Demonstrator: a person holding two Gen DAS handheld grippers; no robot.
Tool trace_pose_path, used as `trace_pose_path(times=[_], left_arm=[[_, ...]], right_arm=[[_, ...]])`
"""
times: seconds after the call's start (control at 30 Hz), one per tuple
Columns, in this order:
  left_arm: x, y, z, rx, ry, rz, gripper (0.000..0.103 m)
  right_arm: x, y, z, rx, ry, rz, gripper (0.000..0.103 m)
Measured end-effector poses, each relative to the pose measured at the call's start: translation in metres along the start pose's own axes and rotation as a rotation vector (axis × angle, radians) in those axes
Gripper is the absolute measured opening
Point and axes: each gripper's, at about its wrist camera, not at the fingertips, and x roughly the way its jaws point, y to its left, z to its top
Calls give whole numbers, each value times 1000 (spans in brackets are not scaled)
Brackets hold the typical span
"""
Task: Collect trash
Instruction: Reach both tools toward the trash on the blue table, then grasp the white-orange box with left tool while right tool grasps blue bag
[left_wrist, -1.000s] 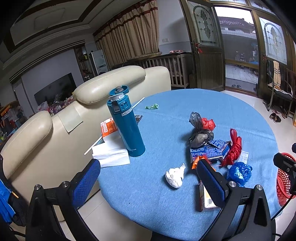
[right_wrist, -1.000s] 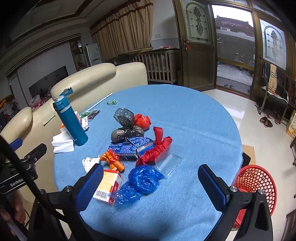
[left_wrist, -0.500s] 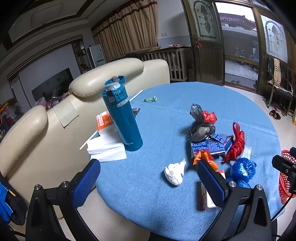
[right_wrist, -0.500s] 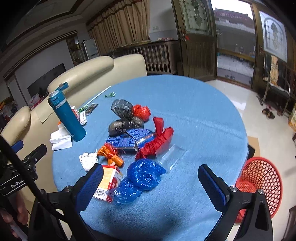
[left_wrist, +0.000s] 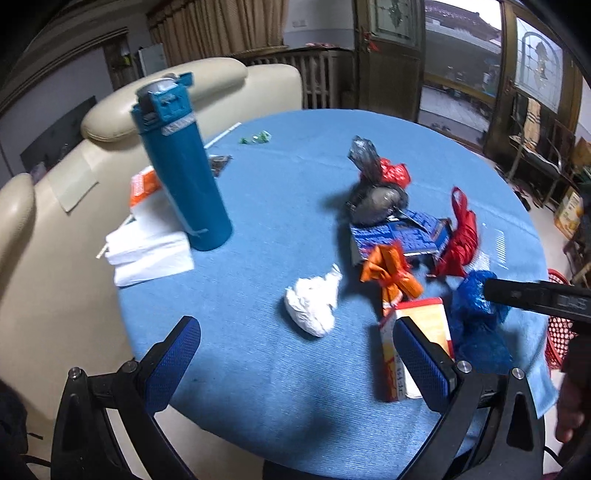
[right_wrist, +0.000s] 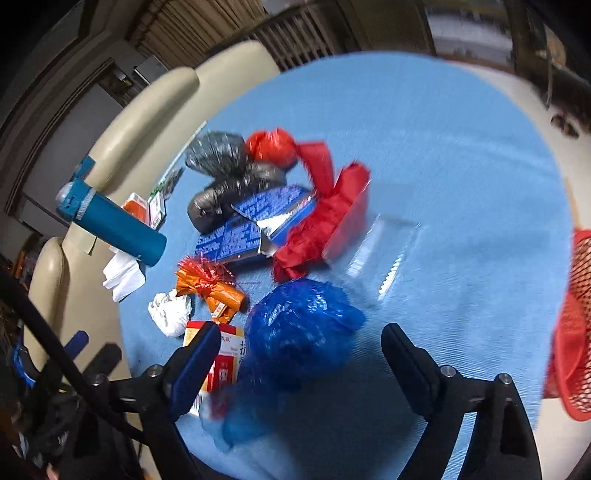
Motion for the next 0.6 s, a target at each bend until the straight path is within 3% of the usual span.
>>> trace_pose_path(times=[0.1,0.13,0.27,0.43,0.6], left_arm=[[1,-4,-1,15,10,-17,103],[1,-7,-1,20,18,-35,103],[3,-21,-2,54,55,-109,103],[11,-46,-1,90,112,-196,103],[34,-68,-1,105,189,-198,103]], right_arm=[[20,2,2,10,56,8,71],[27,0,1,25,80,21,70],[17,-7,-1,51,32,75,67],[-18,-23,-4,34,2,62,67],[-56,-35,-5,-1,-97,28,67]])
